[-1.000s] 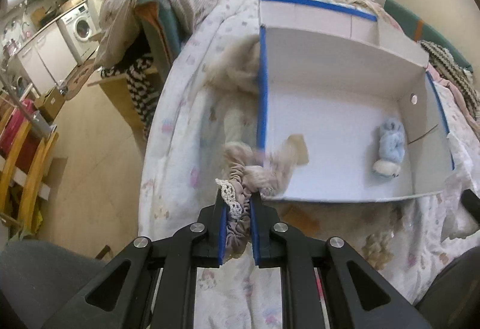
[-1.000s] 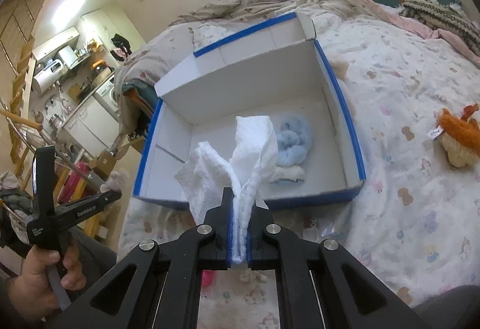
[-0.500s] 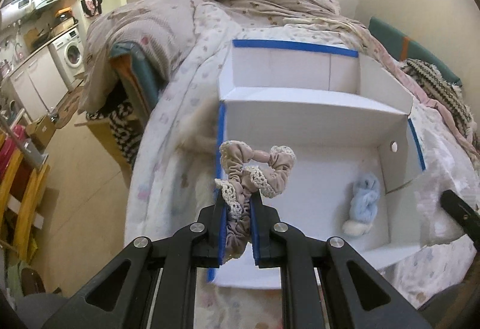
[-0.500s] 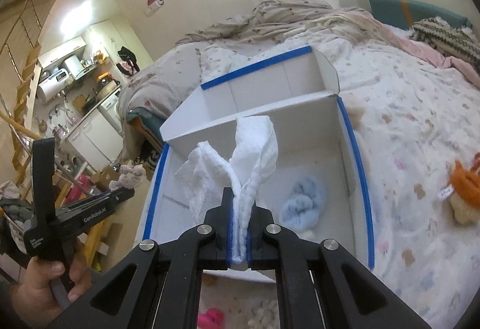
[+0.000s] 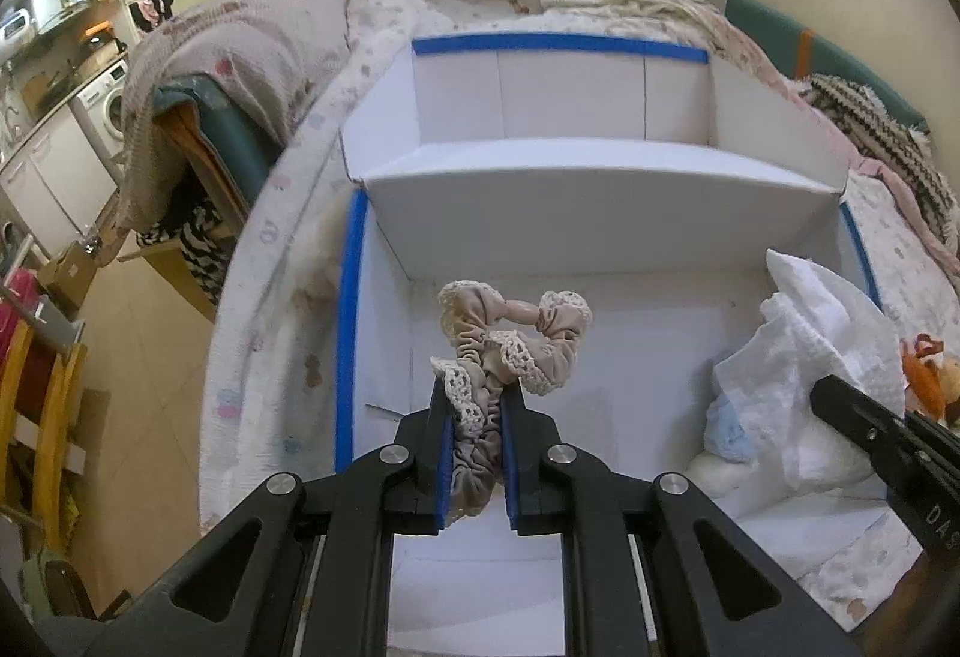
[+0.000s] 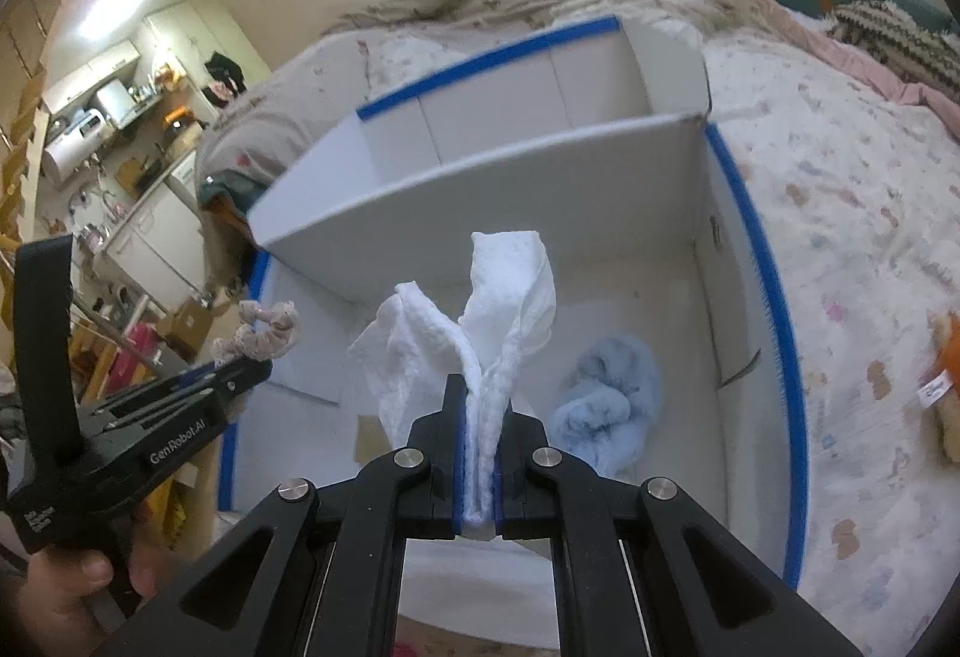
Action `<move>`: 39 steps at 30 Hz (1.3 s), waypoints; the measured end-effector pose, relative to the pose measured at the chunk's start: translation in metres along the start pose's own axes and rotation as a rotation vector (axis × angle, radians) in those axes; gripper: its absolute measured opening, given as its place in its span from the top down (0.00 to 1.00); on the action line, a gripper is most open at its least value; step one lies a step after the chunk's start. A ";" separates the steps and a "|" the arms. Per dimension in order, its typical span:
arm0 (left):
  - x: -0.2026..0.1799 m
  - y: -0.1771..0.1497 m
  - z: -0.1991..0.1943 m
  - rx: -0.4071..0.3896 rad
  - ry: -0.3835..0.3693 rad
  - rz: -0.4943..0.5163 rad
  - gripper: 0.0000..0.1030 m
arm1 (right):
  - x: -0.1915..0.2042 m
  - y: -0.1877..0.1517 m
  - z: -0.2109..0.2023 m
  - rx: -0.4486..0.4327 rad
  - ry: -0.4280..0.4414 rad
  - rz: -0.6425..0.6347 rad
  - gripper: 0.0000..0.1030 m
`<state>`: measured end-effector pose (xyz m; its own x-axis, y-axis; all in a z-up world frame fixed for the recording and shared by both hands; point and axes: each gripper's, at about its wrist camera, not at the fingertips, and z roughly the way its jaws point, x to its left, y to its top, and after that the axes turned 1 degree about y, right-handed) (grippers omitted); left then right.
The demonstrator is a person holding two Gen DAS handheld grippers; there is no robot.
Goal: Organize soft objects
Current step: 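Carry the tissue and scrunchie over the box with both grippers, then open the right gripper to drop the tissue while the left drops the scrunchie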
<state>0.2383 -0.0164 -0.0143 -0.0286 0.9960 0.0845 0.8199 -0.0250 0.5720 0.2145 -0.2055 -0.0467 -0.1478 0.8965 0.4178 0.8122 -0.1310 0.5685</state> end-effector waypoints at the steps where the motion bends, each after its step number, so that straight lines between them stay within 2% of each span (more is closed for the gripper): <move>1: -0.001 0.000 0.004 0.007 -0.001 0.000 0.88 | -0.001 -0.001 0.004 0.010 0.000 0.000 0.92; 19: -0.015 -0.012 0.057 0.095 -0.014 0.023 0.88 | -0.026 -0.019 0.029 0.050 -0.022 0.021 0.92; 23: -0.018 -0.013 0.059 0.076 0.032 0.036 0.88 | -0.030 -0.021 0.030 0.053 -0.047 0.032 0.85; 27: -0.018 -0.012 0.061 0.081 0.025 0.030 0.88 | -0.033 -0.020 0.027 0.035 -0.048 0.039 0.80; 30: -0.017 -0.014 0.061 0.090 0.036 0.033 0.85 | -0.033 -0.020 0.024 0.023 -0.048 0.048 0.65; 32: -0.017 -0.014 0.062 0.098 0.032 0.038 0.84 | -0.034 -0.019 0.019 0.001 -0.036 0.059 0.26; 34: -0.018 -0.014 0.060 0.099 0.008 0.042 0.82 | -0.031 -0.019 0.012 -0.036 -0.020 0.051 0.19; 36: -0.017 -0.014 0.057 0.098 -0.017 0.040 0.74 | -0.027 -0.017 0.009 -0.046 -0.021 0.030 0.10; 38: -0.016 -0.013 0.052 0.088 0.001 0.043 0.44 | -0.023 -0.017 0.006 -0.052 -0.011 0.014 0.04; 39: -0.016 -0.013 0.049 0.075 0.011 0.044 0.38 | -0.021 -0.018 0.005 -0.055 -0.015 0.006 0.03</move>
<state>0.2556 -0.0276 -0.0630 0.0025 0.9931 0.1176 0.8610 -0.0620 0.5049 0.2057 -0.2199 -0.0687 -0.1343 0.9016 0.4112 0.7808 -0.1592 0.6041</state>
